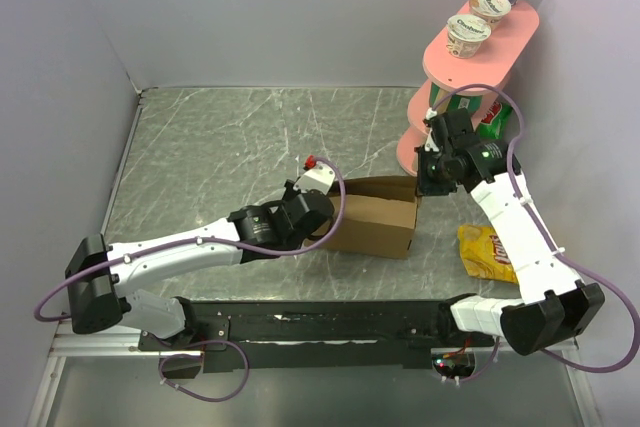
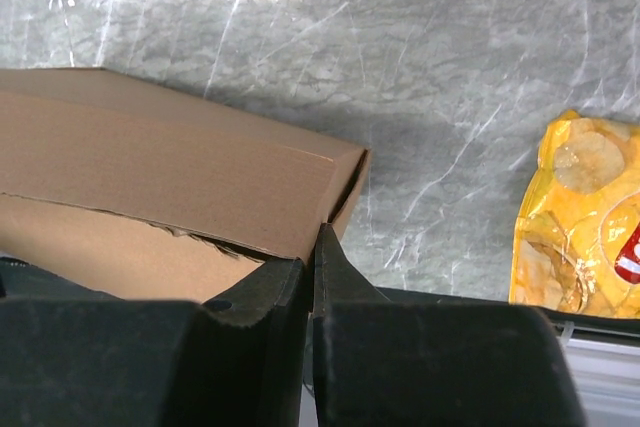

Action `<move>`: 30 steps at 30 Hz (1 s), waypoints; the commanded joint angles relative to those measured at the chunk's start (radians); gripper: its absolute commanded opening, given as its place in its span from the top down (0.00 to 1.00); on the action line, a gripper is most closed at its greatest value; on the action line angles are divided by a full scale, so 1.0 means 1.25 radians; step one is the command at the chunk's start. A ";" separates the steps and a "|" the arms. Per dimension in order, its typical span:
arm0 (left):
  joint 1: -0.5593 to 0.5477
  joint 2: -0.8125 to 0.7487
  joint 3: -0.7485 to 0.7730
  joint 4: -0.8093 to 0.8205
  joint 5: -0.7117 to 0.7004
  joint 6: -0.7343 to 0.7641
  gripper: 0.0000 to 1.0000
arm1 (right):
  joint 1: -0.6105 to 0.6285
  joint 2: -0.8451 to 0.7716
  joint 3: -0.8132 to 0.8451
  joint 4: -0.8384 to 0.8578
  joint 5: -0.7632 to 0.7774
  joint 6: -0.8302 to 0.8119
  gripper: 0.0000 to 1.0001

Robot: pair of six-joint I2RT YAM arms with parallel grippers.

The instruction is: Fold the paper box

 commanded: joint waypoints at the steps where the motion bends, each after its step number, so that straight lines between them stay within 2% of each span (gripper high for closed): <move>1: -0.022 0.073 -0.004 -0.054 0.182 -0.008 0.99 | 0.006 -0.008 0.051 0.055 -0.150 0.013 0.92; 5: -0.022 0.086 0.008 -0.055 0.178 -0.008 0.99 | 0.004 -0.006 0.035 0.068 -0.177 0.016 0.92; 24: -0.022 0.092 -0.009 -0.045 0.139 0.054 0.99 | -0.067 0.108 0.130 -0.031 -0.237 -0.096 0.98; 30: -0.012 0.099 0.008 -0.052 0.148 0.055 0.99 | -0.070 0.090 0.135 -0.052 -0.242 -0.102 0.99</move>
